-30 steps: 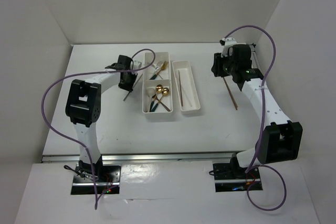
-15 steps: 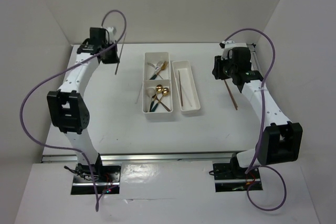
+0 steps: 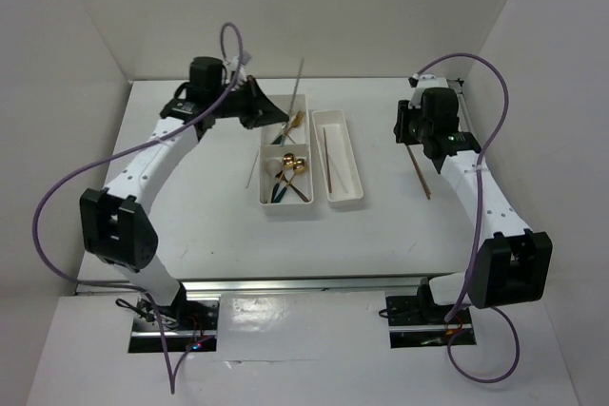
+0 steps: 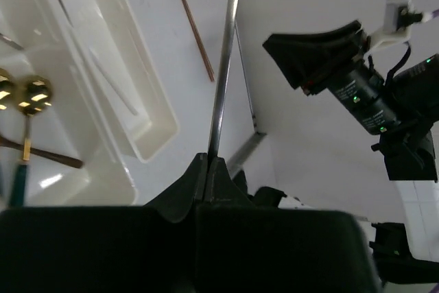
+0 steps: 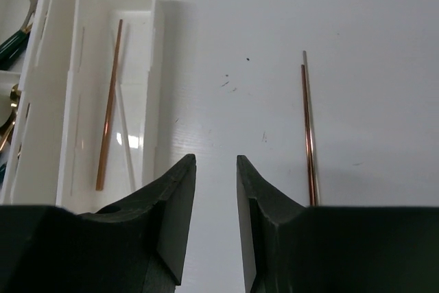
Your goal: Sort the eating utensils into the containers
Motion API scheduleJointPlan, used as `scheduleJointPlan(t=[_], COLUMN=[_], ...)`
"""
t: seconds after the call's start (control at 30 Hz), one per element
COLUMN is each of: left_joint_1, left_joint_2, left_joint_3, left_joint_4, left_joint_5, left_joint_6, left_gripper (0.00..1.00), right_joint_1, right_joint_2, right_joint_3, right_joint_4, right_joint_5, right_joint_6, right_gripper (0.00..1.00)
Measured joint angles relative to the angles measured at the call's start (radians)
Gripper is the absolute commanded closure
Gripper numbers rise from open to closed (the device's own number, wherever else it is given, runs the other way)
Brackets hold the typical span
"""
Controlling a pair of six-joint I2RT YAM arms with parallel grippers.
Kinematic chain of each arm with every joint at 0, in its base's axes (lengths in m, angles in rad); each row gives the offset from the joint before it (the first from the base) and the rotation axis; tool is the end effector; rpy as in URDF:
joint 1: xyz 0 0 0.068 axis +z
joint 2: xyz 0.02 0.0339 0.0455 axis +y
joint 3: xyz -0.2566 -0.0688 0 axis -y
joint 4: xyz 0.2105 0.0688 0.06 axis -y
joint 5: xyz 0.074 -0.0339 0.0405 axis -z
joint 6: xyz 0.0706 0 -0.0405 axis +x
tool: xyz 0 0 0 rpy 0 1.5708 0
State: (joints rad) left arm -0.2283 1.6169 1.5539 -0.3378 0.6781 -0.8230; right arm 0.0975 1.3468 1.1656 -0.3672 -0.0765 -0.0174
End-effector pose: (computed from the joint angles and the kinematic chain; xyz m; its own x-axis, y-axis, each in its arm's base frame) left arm 0.3450 -0.1256 0.3661 -0.8002 -0.4003 -0.4467 0.2238 0.4917 -0.8415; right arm 0.3021 0.0350 0.3095 -0.5160 -0.0679 -0.8539 -0.1710 0.9850 0.0250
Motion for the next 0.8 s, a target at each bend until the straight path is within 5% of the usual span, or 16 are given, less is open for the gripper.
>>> scheduleJointPlan(t=[0.33,0.8], left_joint_1=[-0.213,-0.367], left_joint_2=[0.172,0.327], left_joint_3=[-0.003,-0.010], left_joint_4=[0.087,0.082], left_joint_5=[-0.050,-0.426], left_joint_6=[-0.212,-0.211], left_gripper=[1.00,1.00], right_joint_1=[0.000,0.000], right_joint_2=[-0.008,-0.036], right_joint_3=[-0.013,-0.046], right_joint_4=[0.000,0.001], right_joint_5=[0.101,0.124], right_joint_6=[0.069,0.080], right_gripper=[0.68,0.68])
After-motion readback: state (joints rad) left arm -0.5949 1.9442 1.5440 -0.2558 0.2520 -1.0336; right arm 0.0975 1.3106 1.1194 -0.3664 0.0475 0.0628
